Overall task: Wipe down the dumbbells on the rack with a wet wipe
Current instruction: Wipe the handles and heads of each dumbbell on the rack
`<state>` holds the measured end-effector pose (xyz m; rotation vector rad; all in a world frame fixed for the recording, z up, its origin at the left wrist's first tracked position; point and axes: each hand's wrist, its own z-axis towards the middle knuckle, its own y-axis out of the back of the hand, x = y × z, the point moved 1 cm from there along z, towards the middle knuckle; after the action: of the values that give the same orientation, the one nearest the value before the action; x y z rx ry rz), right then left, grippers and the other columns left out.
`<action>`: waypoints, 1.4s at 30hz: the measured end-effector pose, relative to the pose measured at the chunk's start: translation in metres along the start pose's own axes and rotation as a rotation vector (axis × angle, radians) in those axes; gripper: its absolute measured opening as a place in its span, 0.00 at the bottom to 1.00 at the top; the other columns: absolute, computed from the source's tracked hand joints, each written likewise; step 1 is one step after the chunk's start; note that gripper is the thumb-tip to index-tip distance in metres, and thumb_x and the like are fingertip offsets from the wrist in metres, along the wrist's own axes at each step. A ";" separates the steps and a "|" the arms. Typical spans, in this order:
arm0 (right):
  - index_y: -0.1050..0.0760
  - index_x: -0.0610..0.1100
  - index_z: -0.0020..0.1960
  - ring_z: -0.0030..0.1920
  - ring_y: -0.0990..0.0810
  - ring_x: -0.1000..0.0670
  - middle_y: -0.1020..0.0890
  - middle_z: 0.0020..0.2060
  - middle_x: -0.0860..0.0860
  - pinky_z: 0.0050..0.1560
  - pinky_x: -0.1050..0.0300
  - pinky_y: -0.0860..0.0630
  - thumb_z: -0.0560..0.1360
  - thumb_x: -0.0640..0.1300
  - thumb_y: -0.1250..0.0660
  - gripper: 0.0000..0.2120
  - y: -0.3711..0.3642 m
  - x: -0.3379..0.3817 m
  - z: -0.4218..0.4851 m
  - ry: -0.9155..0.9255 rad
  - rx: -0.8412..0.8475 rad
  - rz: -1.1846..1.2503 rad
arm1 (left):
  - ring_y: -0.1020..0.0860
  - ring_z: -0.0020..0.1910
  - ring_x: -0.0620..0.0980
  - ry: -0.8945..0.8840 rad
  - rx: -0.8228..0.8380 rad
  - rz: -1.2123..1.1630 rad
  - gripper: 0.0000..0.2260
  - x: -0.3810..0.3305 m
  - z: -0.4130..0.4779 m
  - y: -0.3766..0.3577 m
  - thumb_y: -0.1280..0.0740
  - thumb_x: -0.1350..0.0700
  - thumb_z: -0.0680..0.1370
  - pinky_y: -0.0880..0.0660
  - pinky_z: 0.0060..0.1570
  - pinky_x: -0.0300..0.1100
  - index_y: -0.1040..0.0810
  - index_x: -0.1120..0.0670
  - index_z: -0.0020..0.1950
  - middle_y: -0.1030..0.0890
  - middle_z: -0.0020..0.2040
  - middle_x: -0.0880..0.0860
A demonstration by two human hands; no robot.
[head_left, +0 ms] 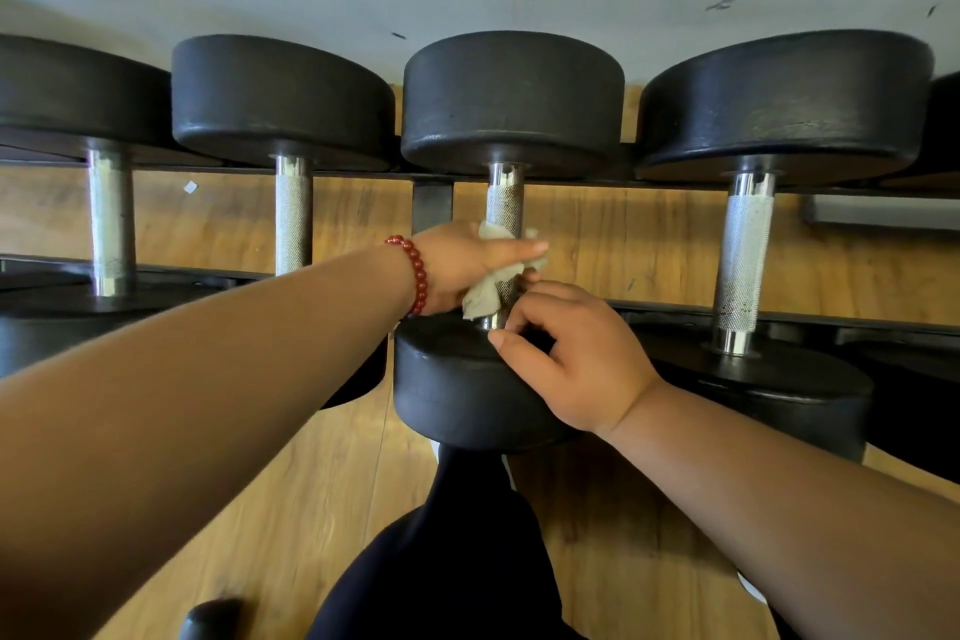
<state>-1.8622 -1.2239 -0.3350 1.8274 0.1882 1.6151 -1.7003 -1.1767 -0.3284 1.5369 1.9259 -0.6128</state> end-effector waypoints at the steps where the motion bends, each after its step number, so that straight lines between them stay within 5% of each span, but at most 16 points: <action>1: 0.23 0.44 0.39 0.43 0.25 0.51 0.24 0.38 0.53 0.42 0.51 0.27 0.73 0.63 0.43 0.23 0.000 0.000 0.000 0.001 0.000 -0.001 | 0.19 0.46 0.46 -0.037 -0.007 -0.022 0.12 -0.002 0.000 0.000 0.32 0.47 0.76 0.24 0.56 0.43 0.21 0.56 0.48 0.17 0.40 0.48; 6: 0.23 0.45 0.39 0.42 0.26 0.52 0.25 0.37 0.54 0.41 0.51 0.27 0.72 0.63 0.44 0.23 0.001 0.002 -0.001 -0.016 0.013 0.007 | 0.18 0.47 0.47 -0.154 -0.157 -0.355 0.09 -0.006 0.011 -0.006 0.33 0.50 0.79 0.23 0.57 0.42 0.24 0.56 0.52 0.17 0.41 0.51; 11: 0.23 0.45 0.39 0.43 0.26 0.52 0.25 0.38 0.55 0.42 0.51 0.27 0.72 0.64 0.44 0.23 0.001 0.002 -0.001 -0.030 0.011 -0.011 | 0.20 0.47 0.51 -0.006 0.033 0.188 0.21 0.018 -0.001 0.003 0.29 0.39 0.71 0.24 0.55 0.47 0.21 0.57 0.48 0.18 0.45 0.55; 16: 0.23 0.45 0.39 0.43 0.26 0.52 0.26 0.38 0.55 0.42 0.51 0.27 0.72 0.64 0.45 0.23 0.002 0.003 0.000 -0.022 0.016 -0.023 | 0.19 0.43 0.49 -0.059 -0.043 0.308 0.26 0.008 -0.005 0.004 0.33 0.32 0.69 0.23 0.52 0.47 0.20 0.55 0.48 0.17 0.43 0.53; 19: 0.23 0.46 0.39 0.43 0.26 0.53 0.26 0.38 0.56 0.43 0.51 0.26 0.71 0.64 0.45 0.23 0.002 0.004 -0.001 -0.038 0.018 -0.010 | 0.19 0.48 0.54 -0.042 -0.040 0.489 0.33 0.015 -0.009 0.000 0.38 0.28 0.68 0.24 0.59 0.52 0.20 0.58 0.49 0.16 0.46 0.55; 22: 0.23 0.46 0.39 0.44 0.26 0.52 0.25 0.39 0.56 0.44 0.50 0.26 0.72 0.64 0.44 0.23 0.001 0.003 -0.001 -0.029 0.014 0.004 | 0.21 0.43 0.51 -0.015 -0.009 0.547 0.29 0.014 -0.014 0.004 0.38 0.27 0.69 0.25 0.60 0.51 0.21 0.53 0.42 0.18 0.41 0.52; 26: 0.22 0.44 0.40 0.43 0.25 0.52 0.24 0.39 0.53 0.43 0.50 0.26 0.72 0.64 0.44 0.24 0.002 0.003 -0.001 -0.021 0.017 0.005 | 0.21 0.41 0.47 -0.066 -0.117 0.445 0.24 0.018 -0.023 0.004 0.37 0.36 0.75 0.25 0.56 0.46 0.21 0.58 0.48 0.18 0.42 0.53; 32: 0.22 0.46 0.44 0.45 0.24 0.56 0.24 0.41 0.55 0.46 0.51 0.24 0.72 0.63 0.41 0.21 0.003 0.002 0.000 -0.007 0.033 0.100 | 0.18 0.44 0.47 -0.107 -0.373 0.166 0.28 0.025 -0.044 0.010 0.32 0.28 0.65 0.23 0.54 0.48 0.21 0.50 0.50 0.16 0.43 0.49; 36: 0.26 0.53 0.50 0.51 0.22 0.54 0.24 0.50 0.55 0.50 0.58 0.23 0.73 0.61 0.36 0.14 0.010 0.006 0.005 -0.111 -0.090 0.257 | 0.18 0.38 0.43 -0.200 -0.500 0.096 0.16 0.019 -0.063 0.003 0.34 0.40 0.77 0.22 0.44 0.38 0.20 0.53 0.48 0.16 0.39 0.49; 42: 0.34 0.63 0.66 0.67 0.29 0.60 0.27 0.67 0.59 0.66 0.61 0.32 0.76 0.58 0.35 0.20 0.031 0.024 0.019 -0.179 -0.028 0.448 | 0.17 0.47 0.55 -0.254 -0.563 -0.093 0.21 0.009 -0.078 -0.017 0.30 0.37 0.71 0.21 0.55 0.56 0.21 0.53 0.51 0.15 0.45 0.55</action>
<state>-1.8493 -1.2416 -0.2974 2.0809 -0.3464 1.7169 -1.7310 -1.1217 -0.2788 0.9727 1.7781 -0.2505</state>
